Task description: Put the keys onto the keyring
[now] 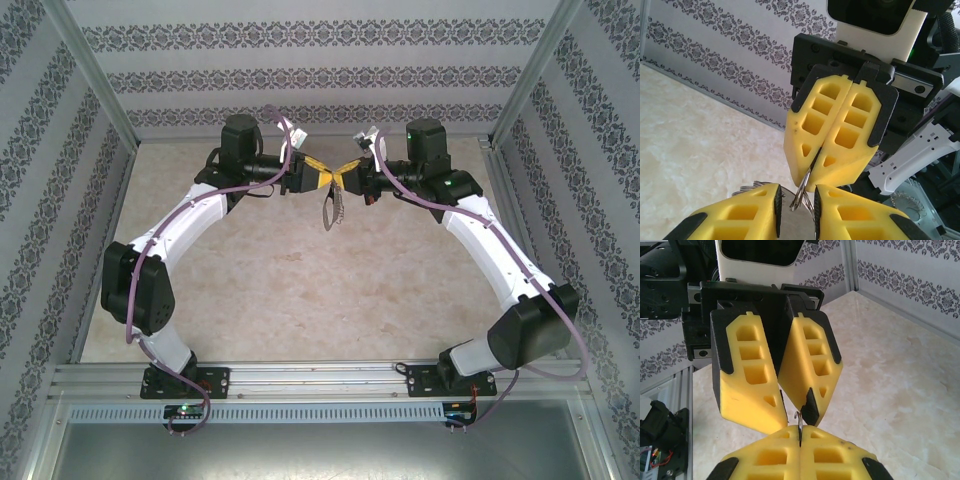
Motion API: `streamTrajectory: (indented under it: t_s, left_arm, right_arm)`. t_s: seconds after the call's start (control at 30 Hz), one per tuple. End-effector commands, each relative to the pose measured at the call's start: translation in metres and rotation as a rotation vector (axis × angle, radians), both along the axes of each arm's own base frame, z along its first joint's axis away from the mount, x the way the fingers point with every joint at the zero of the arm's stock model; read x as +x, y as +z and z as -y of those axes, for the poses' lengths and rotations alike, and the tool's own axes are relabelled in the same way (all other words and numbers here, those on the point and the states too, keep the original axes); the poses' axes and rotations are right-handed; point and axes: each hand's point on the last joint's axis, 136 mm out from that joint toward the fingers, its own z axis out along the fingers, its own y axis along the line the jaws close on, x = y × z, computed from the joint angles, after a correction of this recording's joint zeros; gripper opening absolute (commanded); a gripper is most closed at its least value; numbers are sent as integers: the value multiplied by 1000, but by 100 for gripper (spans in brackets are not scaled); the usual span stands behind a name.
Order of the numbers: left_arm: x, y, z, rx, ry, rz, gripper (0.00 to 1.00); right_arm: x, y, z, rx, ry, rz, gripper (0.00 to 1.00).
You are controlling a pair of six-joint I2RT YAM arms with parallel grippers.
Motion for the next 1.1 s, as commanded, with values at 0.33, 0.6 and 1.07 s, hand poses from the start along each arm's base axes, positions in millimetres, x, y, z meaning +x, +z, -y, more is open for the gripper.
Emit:
streamTrajectory:
  t_s: [0.33,0.6,1.07]
  left_arm:
    - [-11,16,4,-63,-59,46,16]
    - [-14,4,4,-63,-55,31,26]
    - [-6,16,2,-98,0,82,36]
  right_arm:
    - [-2,6,-6,27,28,13,0]
    - [0,5,-7,30,28,9,0]
    - [-2,1,-7,19,29,6,0]
